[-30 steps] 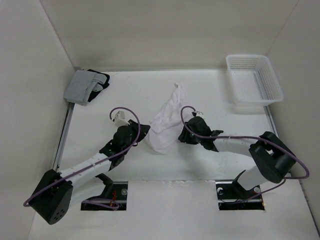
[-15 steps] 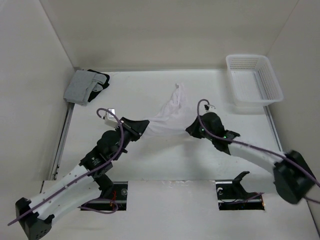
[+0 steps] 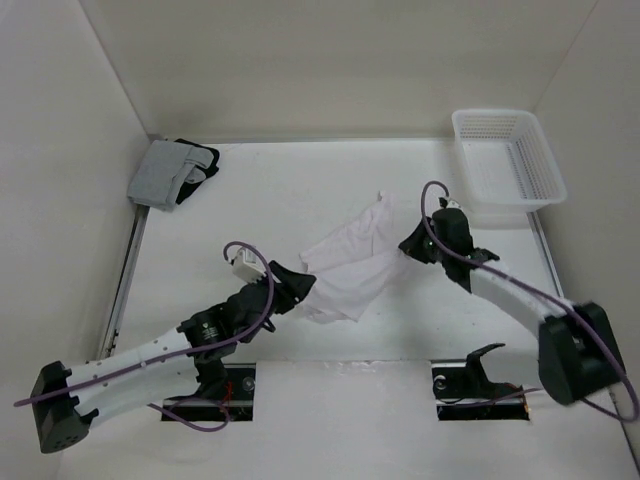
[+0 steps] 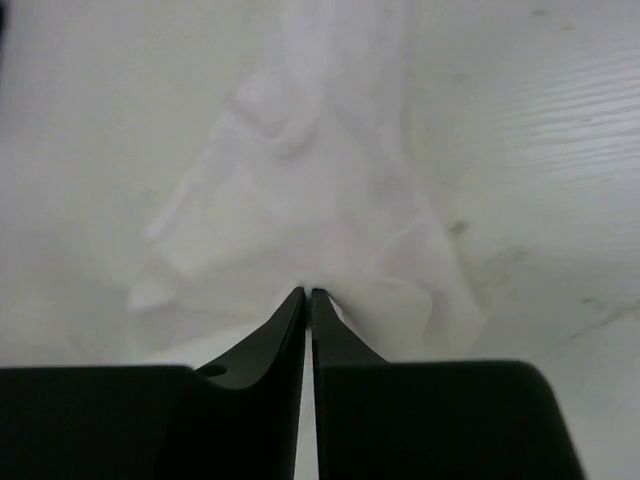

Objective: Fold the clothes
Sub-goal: Flatten the tank top out

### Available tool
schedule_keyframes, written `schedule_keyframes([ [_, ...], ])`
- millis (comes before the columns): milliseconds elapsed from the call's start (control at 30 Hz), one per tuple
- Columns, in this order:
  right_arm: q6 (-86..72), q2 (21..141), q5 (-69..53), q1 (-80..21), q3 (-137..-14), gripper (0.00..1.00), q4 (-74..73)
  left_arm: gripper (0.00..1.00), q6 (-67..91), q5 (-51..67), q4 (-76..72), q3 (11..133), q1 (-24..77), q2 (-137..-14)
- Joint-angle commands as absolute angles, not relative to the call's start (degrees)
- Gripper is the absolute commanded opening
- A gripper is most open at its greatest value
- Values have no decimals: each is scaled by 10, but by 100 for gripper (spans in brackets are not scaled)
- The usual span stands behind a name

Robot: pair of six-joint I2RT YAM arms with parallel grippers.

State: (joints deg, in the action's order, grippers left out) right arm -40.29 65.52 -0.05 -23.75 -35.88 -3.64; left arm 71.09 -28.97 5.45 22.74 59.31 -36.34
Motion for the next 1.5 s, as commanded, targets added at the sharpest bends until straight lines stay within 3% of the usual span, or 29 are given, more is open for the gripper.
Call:
schedule_keyframes([
  [0,-395,801,-37,-136,-421,20,75,49,724,-302,3,202,604,-378],
  [133,-411,836,-22,-122,-443,48,101,49,688,-309,6,194,581,-392],
  [200,-412,802,0,-143,-417,53,102,50,679,-309,1,184,560,-409],
  [267,-416,743,19,-174,-369,53,97,50,677,-300,-1,177,534,-433],
  [400,-461,630,47,-285,-270,16,44,50,654,-281,-8,164,485,-463],
  [467,-505,593,68,-360,-237,10,9,51,637,-276,-24,156,463,-480],
  [533,-542,570,97,-433,-218,17,-27,52,625,-255,-41,156,445,-501],
  [600,-582,561,128,-491,-214,33,-60,53,617,-232,-74,153,433,-525],
  [700,-616,578,155,-551,-226,45,-88,53,605,-202,-119,149,423,-553],
  [900,-650,649,171,-593,-257,47,-96,53,600,-185,-147,138,422,-554],
  [1133,-676,739,193,-613,-307,36,-122,53,582,-184,-139,123,411,-488],
  [1233,-685,746,197,-613,-316,27,-134,53,575,-184,-132,117,406,-462],
  [1367,-697,717,242,-611,-317,6,-151,53,571,-183,-131,109,400,-440],
  [1467,-673,610,311,-603,-325,2,-196,53,567,-177,-131,110,399,-438],
])
